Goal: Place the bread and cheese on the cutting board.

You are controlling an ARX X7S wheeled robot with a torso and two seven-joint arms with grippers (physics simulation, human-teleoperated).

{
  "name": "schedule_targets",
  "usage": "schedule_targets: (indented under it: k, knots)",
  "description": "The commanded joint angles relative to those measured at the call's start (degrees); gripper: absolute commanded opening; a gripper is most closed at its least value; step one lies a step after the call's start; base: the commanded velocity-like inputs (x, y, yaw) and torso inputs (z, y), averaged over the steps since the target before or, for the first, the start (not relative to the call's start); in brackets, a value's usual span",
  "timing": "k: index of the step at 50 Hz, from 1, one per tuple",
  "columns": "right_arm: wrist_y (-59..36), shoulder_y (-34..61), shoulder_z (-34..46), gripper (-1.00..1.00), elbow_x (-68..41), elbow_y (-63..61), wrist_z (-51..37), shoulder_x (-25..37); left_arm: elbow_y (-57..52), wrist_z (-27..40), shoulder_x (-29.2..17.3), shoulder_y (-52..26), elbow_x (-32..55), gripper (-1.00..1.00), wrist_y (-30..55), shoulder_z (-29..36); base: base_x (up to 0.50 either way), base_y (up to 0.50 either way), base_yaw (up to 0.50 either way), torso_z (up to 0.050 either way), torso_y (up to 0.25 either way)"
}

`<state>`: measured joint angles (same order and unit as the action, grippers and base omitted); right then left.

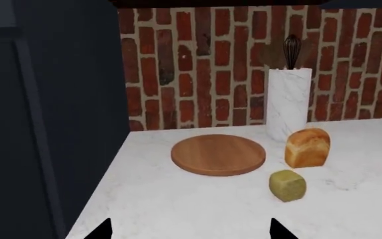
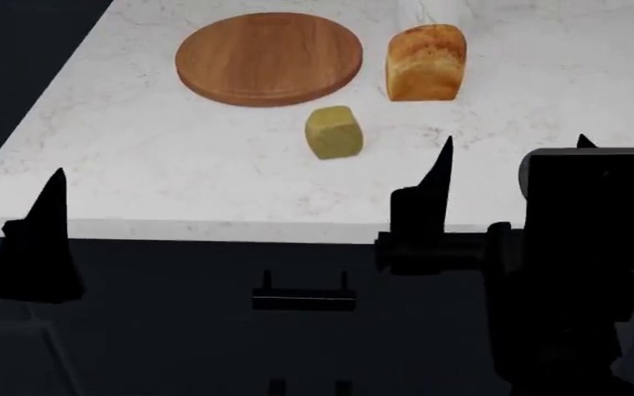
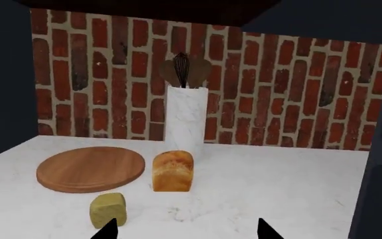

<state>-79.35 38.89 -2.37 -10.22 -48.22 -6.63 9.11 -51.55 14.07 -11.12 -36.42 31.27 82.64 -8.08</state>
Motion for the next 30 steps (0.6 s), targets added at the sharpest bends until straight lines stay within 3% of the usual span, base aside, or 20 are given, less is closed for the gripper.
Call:
schedule_targets:
  k: [1,10,26,29,30]
  knots:
    - [-8.81,3.86,-2.15,1.0,-0.71,-4.34,1.57,-0.3,-3.02,1.97,-0.44,-4.38,5.79,1.0,6.3,-4.24,0.0,0.0,0.0,0.05,0.0]
    - [-6.6,2.86,-1.76,1.0,-0.84,-2.7,1.39,0.88,-1.26,2.23,-0.93,-2.69,6.92,1.0,3.44,-7.15,0.0,0.0,0.0,0.05,0.0]
    - [-5.27,1.56,-3.09,1.0,-1.25,-1.76,1.92,2.92,-1.01,3.11,-2.25,-2.39,8.47,1.0,2.95,-5.25,0.0,0.0,0.0,0.05,0.0]
    - [-4.16,0.77,-2.78,1.0,-1.27,-1.84,2.07,3.74,0.11,6.48,-1.47,-3.68,13.24,1.0,7.07,-7.12,0.0,0.0,0.0,0.029,0.0]
    - [-3.74,0.62,-2.92,1.0,-1.39,-1.4,2.51,4.37,2.7,11.59,-2.71,-4.07,20.64,1.0,7.31,-7.88,0.0,0.0,0.0,0.0,0.0]
